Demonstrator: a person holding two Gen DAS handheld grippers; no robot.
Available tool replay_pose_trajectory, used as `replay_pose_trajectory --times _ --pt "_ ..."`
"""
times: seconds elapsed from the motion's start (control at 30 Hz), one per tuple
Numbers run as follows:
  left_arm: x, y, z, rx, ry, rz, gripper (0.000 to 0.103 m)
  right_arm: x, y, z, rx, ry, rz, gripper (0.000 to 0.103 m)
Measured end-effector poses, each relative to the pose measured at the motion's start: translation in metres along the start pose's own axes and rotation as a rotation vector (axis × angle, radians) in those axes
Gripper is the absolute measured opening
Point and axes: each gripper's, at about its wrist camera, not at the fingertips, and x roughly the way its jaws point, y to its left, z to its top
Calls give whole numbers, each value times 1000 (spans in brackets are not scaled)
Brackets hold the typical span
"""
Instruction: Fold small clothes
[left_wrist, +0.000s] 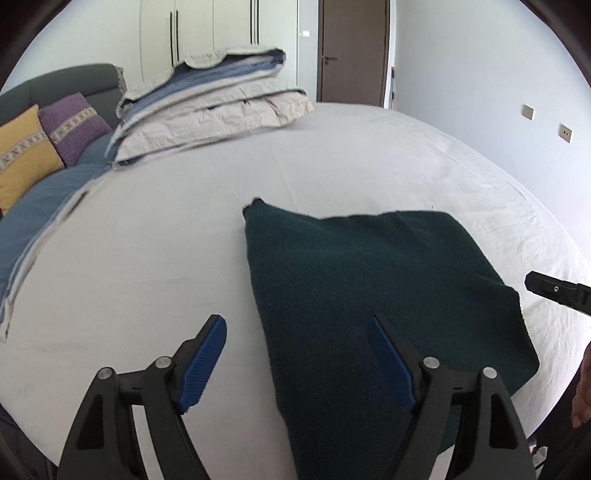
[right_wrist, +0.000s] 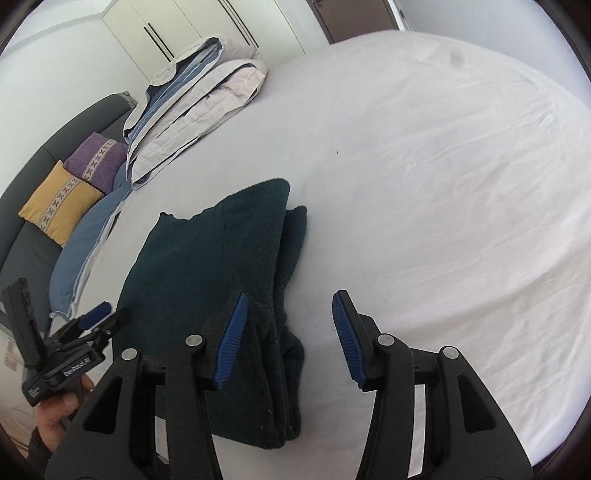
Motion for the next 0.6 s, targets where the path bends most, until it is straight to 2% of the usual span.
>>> replay_pose_trajectory --times 0.03,0.07,0.13,0.23,0.27,0.3,0.33,0.5,0.6 --pt "-14 -2 0 12 -48 42 93 -17 3 0 -31 -38 -28 47" --pt "-28 -4 -1 27 -103 90 103 -29 9 -2 -64 -79 -55 47" --pt "-58 -10 -1 67 -213 174 103 -61 17 -4 -128 -154 -97 50" --pt "-92 -20 -1 107 -315 291 103 -104 27 -12 -189 -287 -153 75" --pt "-102 -22 -1 113 -336 317 103 -116 30 -15 -193 -343 -168 88" --pt "-109 -23 -1 111 -344 319 103 -131 32 -17 -191 -395 -175 97" --pt "-116 -21 0 96 -340 301 103 -141 35 -18 -186 -432 -169 99" --pt "-131 -11 -1 -41 -234 194 103 -177 44 -18 -169 -447 -134 100" --pt "-126 -11 -7 -60 -153 210 103 -191 51 -23 -173 -479 -176 100"
